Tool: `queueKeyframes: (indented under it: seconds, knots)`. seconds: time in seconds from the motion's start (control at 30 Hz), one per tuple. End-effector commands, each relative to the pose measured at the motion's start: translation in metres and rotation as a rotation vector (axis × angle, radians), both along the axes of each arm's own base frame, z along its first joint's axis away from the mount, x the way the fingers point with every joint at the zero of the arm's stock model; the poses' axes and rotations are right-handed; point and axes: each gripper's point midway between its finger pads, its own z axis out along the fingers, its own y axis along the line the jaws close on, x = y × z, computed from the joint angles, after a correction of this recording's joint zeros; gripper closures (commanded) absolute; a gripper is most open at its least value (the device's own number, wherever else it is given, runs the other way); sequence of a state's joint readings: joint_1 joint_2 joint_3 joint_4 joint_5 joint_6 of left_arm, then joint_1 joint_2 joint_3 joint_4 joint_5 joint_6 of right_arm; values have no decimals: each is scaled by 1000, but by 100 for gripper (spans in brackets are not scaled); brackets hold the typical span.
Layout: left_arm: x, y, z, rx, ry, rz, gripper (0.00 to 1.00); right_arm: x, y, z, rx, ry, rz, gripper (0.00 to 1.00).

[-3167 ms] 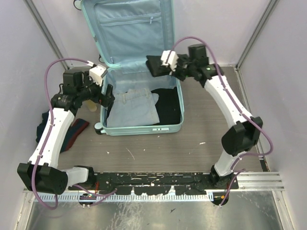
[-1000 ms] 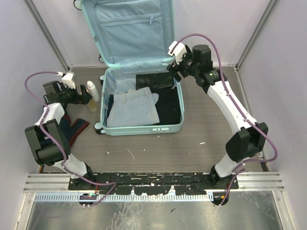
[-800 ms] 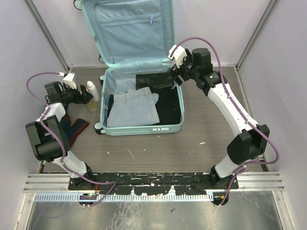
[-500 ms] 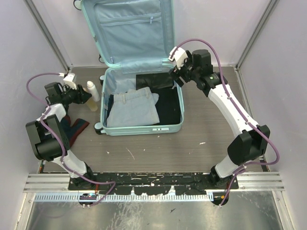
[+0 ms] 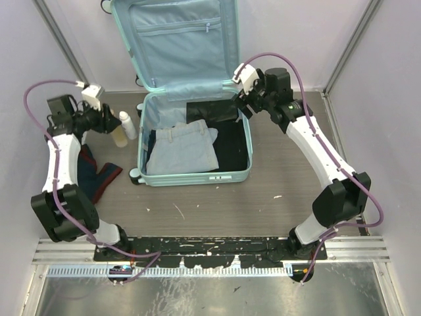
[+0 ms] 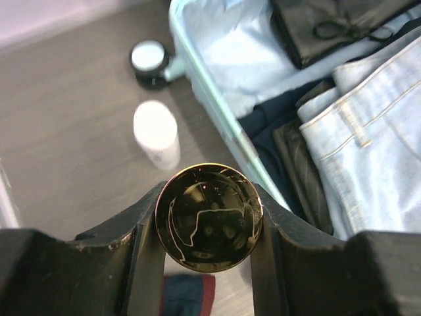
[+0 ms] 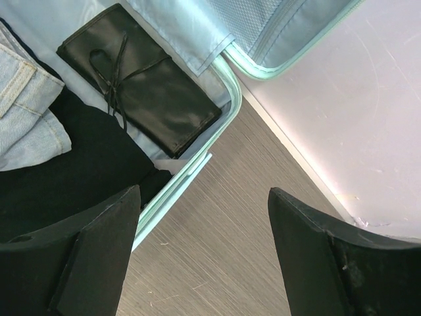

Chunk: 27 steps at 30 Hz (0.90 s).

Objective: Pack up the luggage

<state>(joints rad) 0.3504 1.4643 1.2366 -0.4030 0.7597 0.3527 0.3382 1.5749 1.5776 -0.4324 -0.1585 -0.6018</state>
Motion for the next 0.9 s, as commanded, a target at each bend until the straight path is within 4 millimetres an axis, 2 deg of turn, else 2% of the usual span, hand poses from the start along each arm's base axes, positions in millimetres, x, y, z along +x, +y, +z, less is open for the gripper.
queueKeyframes:
  seconds: [0.0,0.17,0.33,0.47,0.63,0.87]
  knots:
    - [-2,-46,71,120,-142,-151,100,-5,-9,44,68,-110,-28,17]
    - [23,-90,102,263,-198,-249,100,-8,-16,46,76,-110,-46,17]
    - [49,-137,103,426,-238,-379,100,-11,-30,48,79,-115,-77,17]
    - [73,-162,76,543,-202,-450,100,-14,-44,49,86,-115,-107,17]
    - [102,-179,51,656,-183,-469,100,-18,-61,49,90,-112,-140,17]
    - [122,-196,-7,797,-134,-556,100,-27,-87,47,109,-96,-196,17]
